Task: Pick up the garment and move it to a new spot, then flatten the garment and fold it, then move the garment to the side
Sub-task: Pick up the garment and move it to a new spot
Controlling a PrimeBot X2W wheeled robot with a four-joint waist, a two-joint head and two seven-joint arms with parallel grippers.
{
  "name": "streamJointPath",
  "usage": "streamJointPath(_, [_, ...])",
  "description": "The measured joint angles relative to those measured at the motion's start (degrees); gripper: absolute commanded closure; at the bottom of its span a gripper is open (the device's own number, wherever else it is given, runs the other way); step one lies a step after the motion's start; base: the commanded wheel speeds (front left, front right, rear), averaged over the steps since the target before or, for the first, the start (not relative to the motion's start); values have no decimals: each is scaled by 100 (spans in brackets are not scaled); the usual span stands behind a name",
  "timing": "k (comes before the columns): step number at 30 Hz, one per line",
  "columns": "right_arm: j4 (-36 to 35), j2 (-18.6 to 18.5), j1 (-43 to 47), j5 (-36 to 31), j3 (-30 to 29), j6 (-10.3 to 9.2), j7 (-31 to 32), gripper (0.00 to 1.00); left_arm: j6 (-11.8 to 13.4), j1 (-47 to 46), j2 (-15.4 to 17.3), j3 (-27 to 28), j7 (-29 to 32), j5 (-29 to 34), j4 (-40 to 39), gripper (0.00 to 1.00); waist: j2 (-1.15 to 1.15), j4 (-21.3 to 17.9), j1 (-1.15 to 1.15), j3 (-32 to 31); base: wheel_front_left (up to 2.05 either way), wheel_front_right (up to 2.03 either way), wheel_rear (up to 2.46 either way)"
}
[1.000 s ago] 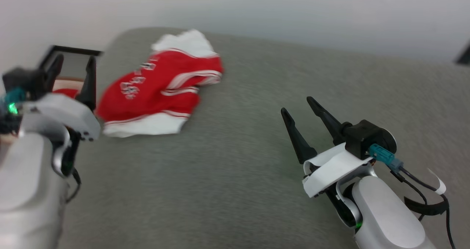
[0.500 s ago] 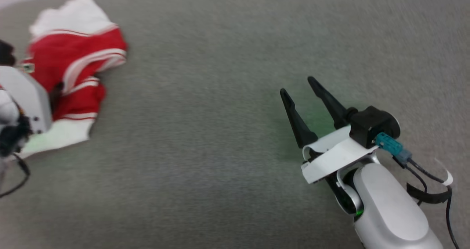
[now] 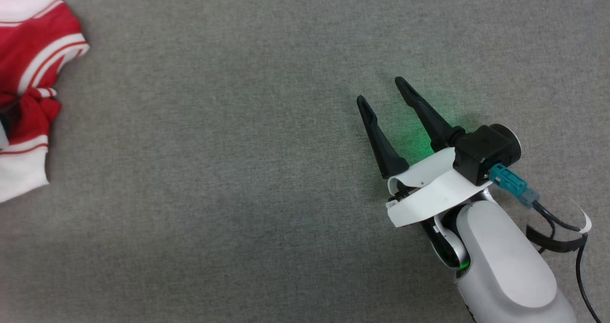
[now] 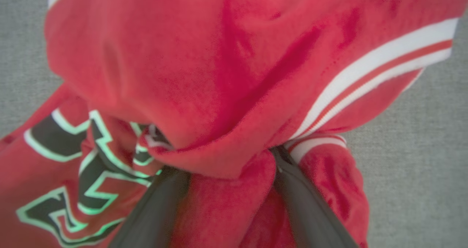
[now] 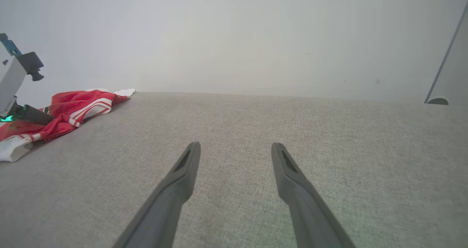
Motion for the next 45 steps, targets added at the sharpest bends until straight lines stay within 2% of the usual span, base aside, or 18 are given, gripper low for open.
streamJointPath(1, [-9, 2, 0, -8, 10, 0, 0, 0, 0, -10, 23, -22, -21, -14, -1, 0, 0, -22, 0, 31, 0, 0, 0])
streamJointPath(3, [-12, 5, -2, -25, 13, 0, 0, 0, 11, -26, 45, -105, -116, -56, -42, 77, 0, -48, 0, 66, 0, 0, 0])
streamJointPath(4, [-10, 5, -4, -27, 11, 0, 0, 0, 12, -25, 45, -131, -196, -94, -45, 100, 0, -48, 0, 65, 0, 0, 0])
streamJointPath(14, [82, 30, 57, -4, -159, 0, 0, 0, 41, -31, -66, -790, -1193, -64, -132, 100, 0, 66, 0, -326, 0, 0, 0])
streamJointPath(19, [94, 32, 394, 60, -550, 0, -1, 0, 5, -241, -386, -1454, -1737, 215, -581, 100, 0, 136, 0, -678, 0, 0, 0])
streamJointPath(25, [25, 51, 648, 127, -1022, 0, -1, 0, 8, -734, -431, -2346, -1931, 421, -1300, 100, 0, 121, 0, -1064, 0, 0, 0])
streamJointPath(28, [-42, 57, 772, 180, -1236, 0, 0, 0, 8, -1038, -483, -2837, -2086, 453, -1706, 100, 0, -9, 0, -1157, 0, 0, 0])
streamJointPath(33, [-163, 83, 884, 298, -1494, 0, 0, 0, 7, -1685, -797, -3727, -2288, 474, -2169, 100, 0, -339, 0, -1221, 0, 0, 0])
streamJointPath(36, [-234, 86, 931, 407, -1593, 0, -1, 0, 7, -2093, -1115, -4239, -2446, 453, -2354, 100, 0, -589, 0, -1191, 0, 0, 0])
streamJointPath(40, [-348, 86, 959, 656, -1714, 0, 0, 0, 7, -2475, -1599, -4488, -2673, 289, -2659, 100, 0, -941, 0, -1084, 0, 0, 0])
streamJointPath(42, [-391, 85, 968, 791, -1736, 0, 0, 0, 7, -2481, -1688, -4507, -2501, 376, -2797, 100, 0, -1101, 0, -1011, 0, 0, 0])
streamJointPath(45, [-446, 87, 967, 969, -1738, 0, 0, 0, 7, -2052, -1651, -4535, -1907, 889, -2974, 100, 0, -1312, 0, -880, 0, 0, 0])
